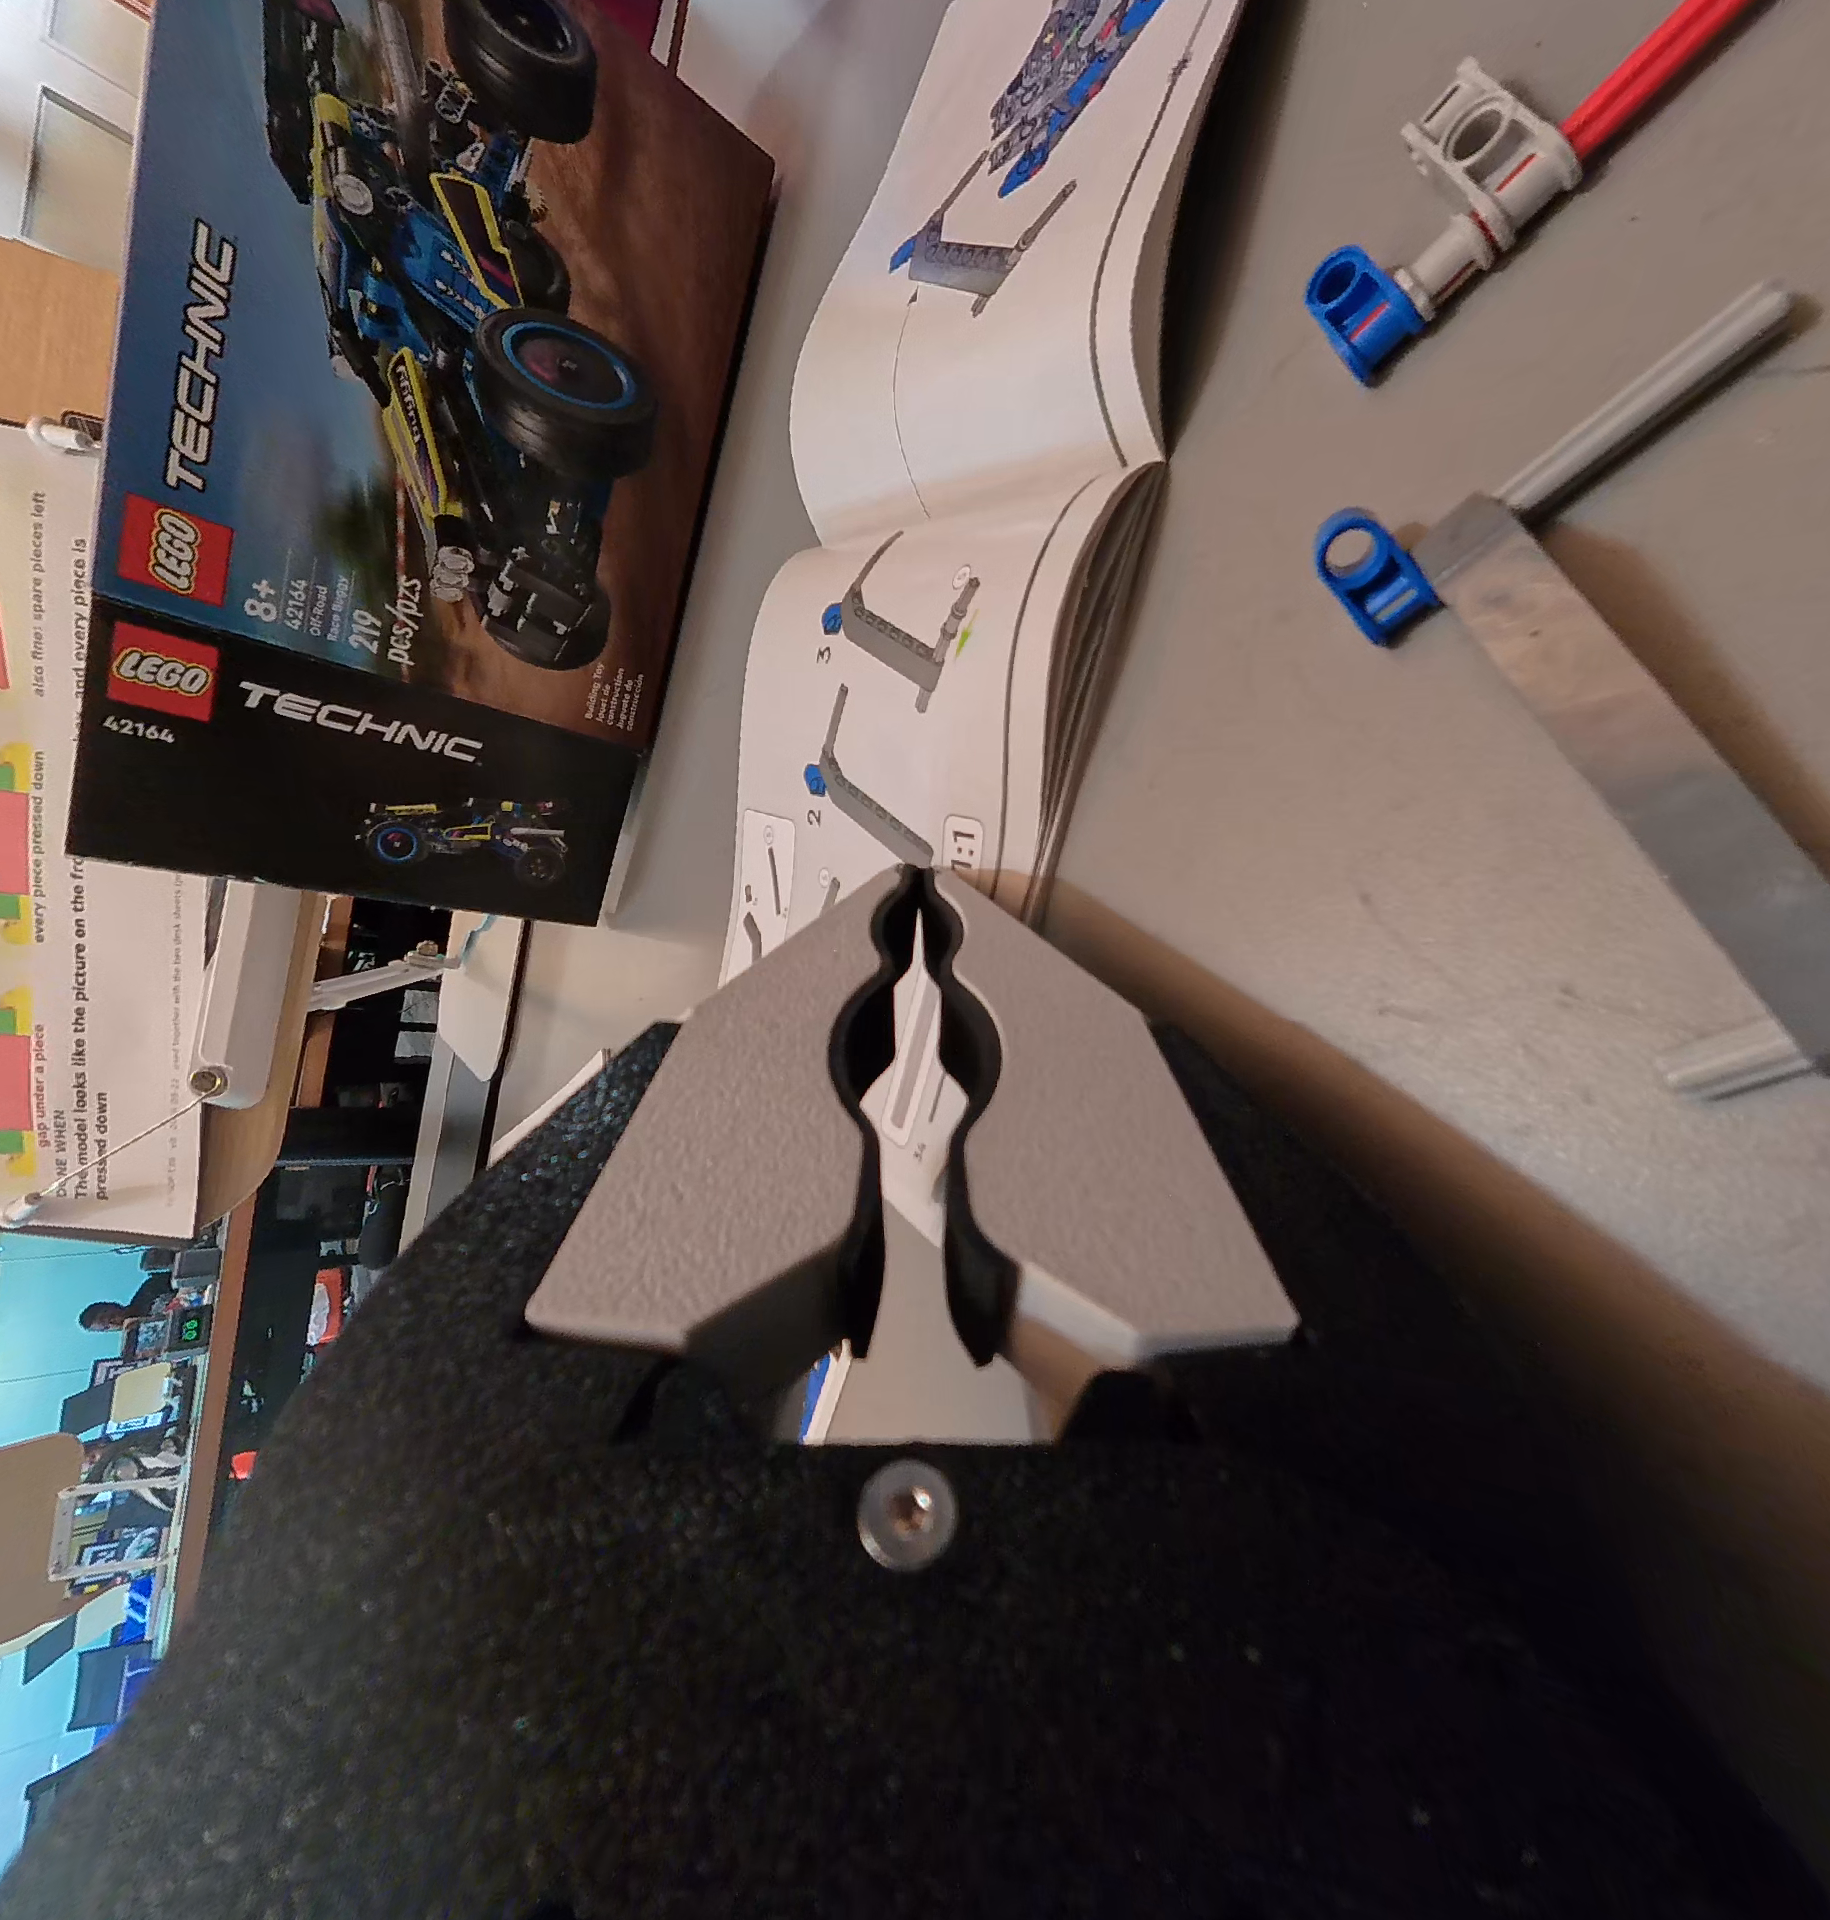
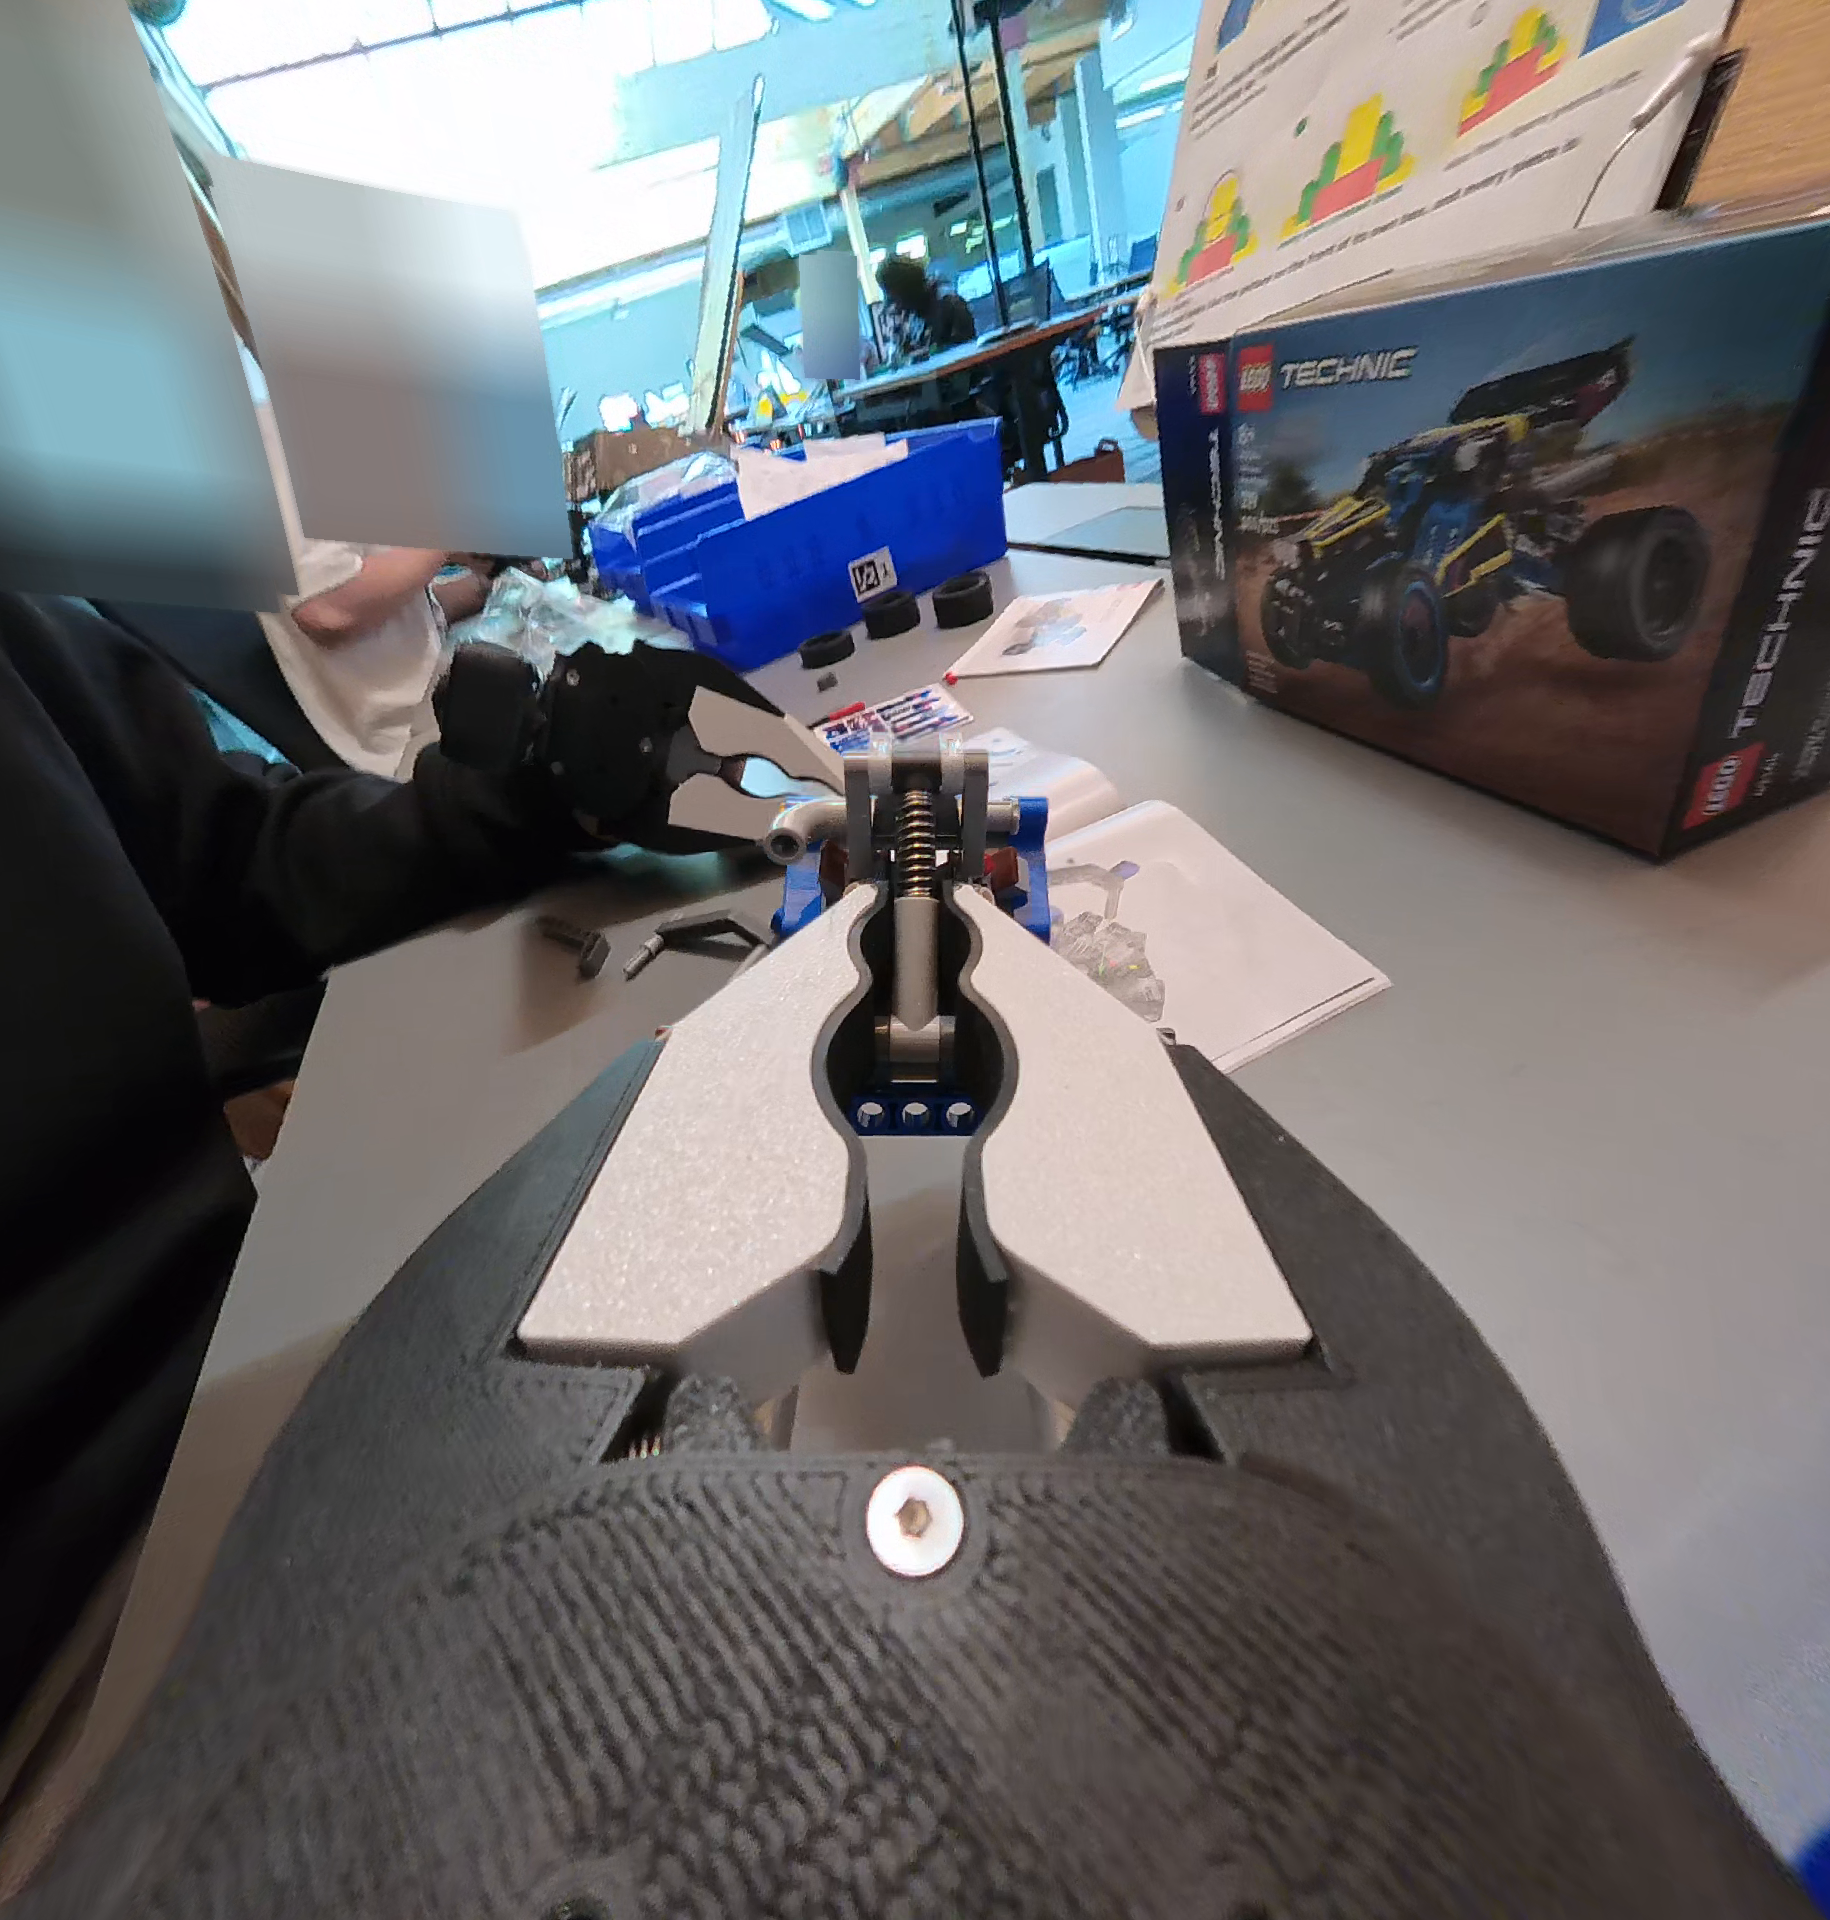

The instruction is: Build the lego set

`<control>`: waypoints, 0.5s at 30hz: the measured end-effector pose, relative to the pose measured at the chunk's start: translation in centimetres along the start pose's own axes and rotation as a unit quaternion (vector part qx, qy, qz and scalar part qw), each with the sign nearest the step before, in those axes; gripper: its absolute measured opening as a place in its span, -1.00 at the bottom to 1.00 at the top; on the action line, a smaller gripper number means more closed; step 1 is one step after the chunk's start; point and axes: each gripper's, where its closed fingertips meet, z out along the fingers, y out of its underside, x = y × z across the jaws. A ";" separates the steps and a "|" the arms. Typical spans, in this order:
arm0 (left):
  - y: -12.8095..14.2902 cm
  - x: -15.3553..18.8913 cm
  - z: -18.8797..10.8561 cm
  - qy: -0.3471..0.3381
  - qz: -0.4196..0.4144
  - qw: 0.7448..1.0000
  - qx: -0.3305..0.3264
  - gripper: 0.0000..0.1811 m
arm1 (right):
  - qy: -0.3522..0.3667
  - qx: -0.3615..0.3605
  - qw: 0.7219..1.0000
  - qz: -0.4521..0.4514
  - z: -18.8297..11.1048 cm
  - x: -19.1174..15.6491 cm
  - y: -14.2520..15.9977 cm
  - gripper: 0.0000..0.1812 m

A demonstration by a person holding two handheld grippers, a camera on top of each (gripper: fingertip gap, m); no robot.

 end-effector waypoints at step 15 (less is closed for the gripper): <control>0.0 0.0 0.0 0.000 0.000 1.000 0.001 -1.00 | -0.030 -0.041 0.998 -0.023 0.6 -1.3 1.1 -0.95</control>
